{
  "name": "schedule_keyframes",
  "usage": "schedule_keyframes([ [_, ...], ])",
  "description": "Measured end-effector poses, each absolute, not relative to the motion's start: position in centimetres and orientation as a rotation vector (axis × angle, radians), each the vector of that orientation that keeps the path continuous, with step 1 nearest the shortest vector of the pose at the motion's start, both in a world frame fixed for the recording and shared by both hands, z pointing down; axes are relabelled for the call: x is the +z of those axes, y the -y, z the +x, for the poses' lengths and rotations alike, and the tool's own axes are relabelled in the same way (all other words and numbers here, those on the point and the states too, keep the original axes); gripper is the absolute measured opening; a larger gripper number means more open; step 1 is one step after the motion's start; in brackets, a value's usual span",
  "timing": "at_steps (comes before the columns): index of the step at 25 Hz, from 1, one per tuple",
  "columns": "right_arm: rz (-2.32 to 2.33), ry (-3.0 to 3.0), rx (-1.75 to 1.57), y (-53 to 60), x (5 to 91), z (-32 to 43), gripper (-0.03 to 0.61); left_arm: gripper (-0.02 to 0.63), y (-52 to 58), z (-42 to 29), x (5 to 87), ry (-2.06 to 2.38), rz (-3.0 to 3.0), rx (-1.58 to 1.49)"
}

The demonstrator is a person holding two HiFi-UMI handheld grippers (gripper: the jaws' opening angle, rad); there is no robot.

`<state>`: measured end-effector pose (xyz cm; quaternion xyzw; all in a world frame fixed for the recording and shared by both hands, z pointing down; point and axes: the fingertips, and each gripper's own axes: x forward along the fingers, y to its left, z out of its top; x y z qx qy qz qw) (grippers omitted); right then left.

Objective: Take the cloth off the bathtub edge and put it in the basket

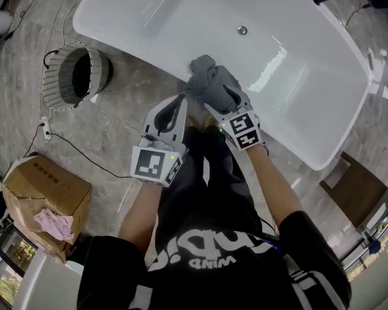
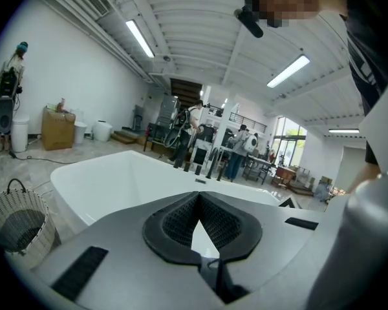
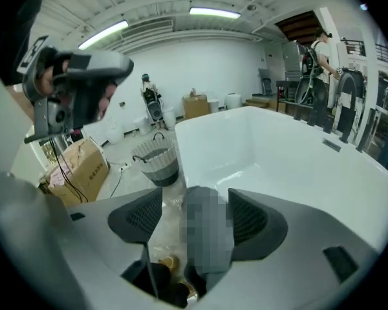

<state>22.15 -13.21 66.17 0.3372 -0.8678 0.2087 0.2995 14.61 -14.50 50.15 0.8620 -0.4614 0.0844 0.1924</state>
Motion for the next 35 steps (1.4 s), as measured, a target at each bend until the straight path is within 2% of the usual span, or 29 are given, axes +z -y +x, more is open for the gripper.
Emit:
schedule_keyframes([
  [14,0.739,1.991,0.58,12.8,78.6,22.8,0.28,0.011,14.1,13.8,52.5,1.281,2.386,0.251],
  [31,0.647,1.906,0.502,13.3,80.7,22.7,0.278,0.011,13.4,13.0,52.9,1.292,2.368,0.263],
  [35,0.669,1.93,0.447,13.0,79.5,22.9,0.252,0.011,13.2,12.9,52.3,1.296,2.379,0.256],
])
